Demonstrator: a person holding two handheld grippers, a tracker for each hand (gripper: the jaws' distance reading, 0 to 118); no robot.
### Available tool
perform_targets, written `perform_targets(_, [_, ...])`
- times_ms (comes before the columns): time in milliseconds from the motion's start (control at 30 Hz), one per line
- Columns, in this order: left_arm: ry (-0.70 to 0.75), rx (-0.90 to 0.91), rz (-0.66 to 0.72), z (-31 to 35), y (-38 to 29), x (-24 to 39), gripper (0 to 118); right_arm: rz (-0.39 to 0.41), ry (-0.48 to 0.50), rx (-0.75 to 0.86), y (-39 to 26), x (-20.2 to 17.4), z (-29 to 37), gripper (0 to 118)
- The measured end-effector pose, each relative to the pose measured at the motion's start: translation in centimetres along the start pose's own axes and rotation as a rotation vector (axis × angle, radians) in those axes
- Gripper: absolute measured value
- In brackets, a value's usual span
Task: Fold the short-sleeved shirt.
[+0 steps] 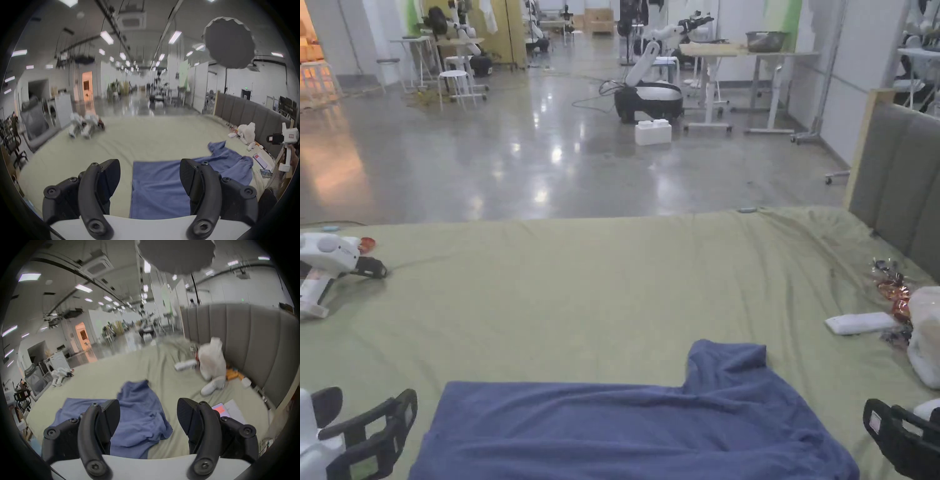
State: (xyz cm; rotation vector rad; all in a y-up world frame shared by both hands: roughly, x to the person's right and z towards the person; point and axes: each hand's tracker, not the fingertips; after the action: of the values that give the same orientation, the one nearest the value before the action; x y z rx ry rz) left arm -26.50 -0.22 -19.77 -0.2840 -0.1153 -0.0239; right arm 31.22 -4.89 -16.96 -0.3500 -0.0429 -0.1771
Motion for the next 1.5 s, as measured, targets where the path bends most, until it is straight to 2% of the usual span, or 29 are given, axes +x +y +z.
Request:
perform_targets(133, [0.008,0.126,-0.012,6.3,0.5,2.0,74,0.131,0.021,0.108,0.8,-3.4,5.9,76])
perform_targets(167, [0.016,0.151,-0.017,7.6,0.6,2.6,70,0.153,0.012,0.139,0.9,-4.5,7.0,75])
perform_targets(200, [0.033,0.182,-0.023,9.0,0.7,3.4,60,0.163,0.016,0.155,0.8,-5.3,8.0,69])
perform_targets(267, [0.057,0.217,-0.056,10.7,0.8,4.4,39,0.166,0.035,0.168,0.7,-6.3,9.6,54])
perform_targets(300, [0.057,0.223,-0.082,11.9,0.8,5.1,26,0.159,0.049,0.188,0.5,-6.9,10.3,39])
perform_targets(400, [0.052,0.236,-0.110,13.3,0.5,5.9,0,0.169,0.054,0.201,0.1,-8.3,11.5,3])
perform_targets(467, [0.033,0.236,-0.100,14.2,0.1,6.3,0,0.186,0.031,0.194,-0.1,-9.2,12.0,0])
perform_targets(667, [0.005,0.209,-0.057,14.1,-0.1,5.9,0,0.208,0.034,0.206,-0.7,-10.3,12.1,0])
perform_targets(800, [0.010,0.174,-0.049,12.9,0.0,5.1,0,0.184,0.057,0.182,-0.7,-10.0,11.4,0])
perform_targets(933, [-0.010,-0.088,0.060,7.4,-1.9,1.9,2,0.134,0.095,0.089,-1.4,-9.5,10.2,0])
perform_targets(967, [-0.006,-0.104,0.095,5.7,-3.3,0.8,11,0.118,0.098,0.061,-1.8,-9.1,9.8,0])
perform_targets(1067, [-0.032,-0.294,0.190,-1.1,-7.8,-2.7,66,0.076,0.098,0.010,-3.2,-8.5,9.3,0])
perform_targets(1100, [0.015,-0.351,0.157,-3.2,-9.5,-3.3,74,0.067,0.095,0.001,-3.6,-8.4,9.4,0])
perform_targets(1167, [0.079,-0.422,0.158,-6.3,-12.0,-4.4,73,0.053,0.091,-0.030,-4.2,-7.9,9.4,0])
perform_targets(1233, [0.033,-0.464,0.220,-9.3,-14.0,-5.7,73,0.059,0.069,-0.059,-4.8,-7.6,9.4,0])
perform_targets(1367, [0.089,-0.541,0.241,-12.8,-16.1,-6.1,72,0.058,0.040,-0.096,-4.8,-6.8,9.7,0])
perform_targets(1433, [0.084,-0.567,0.263,-13.8,-16.8,-6.3,63,0.057,0.018,-0.110,-4.8,-6.5,9.7,0])
perform_targets(1500, [0.112,-0.599,0.272,-14.4,-17.3,-6.0,42,0.051,0.005,-0.127,-5.0,-6.0,9.6,0])
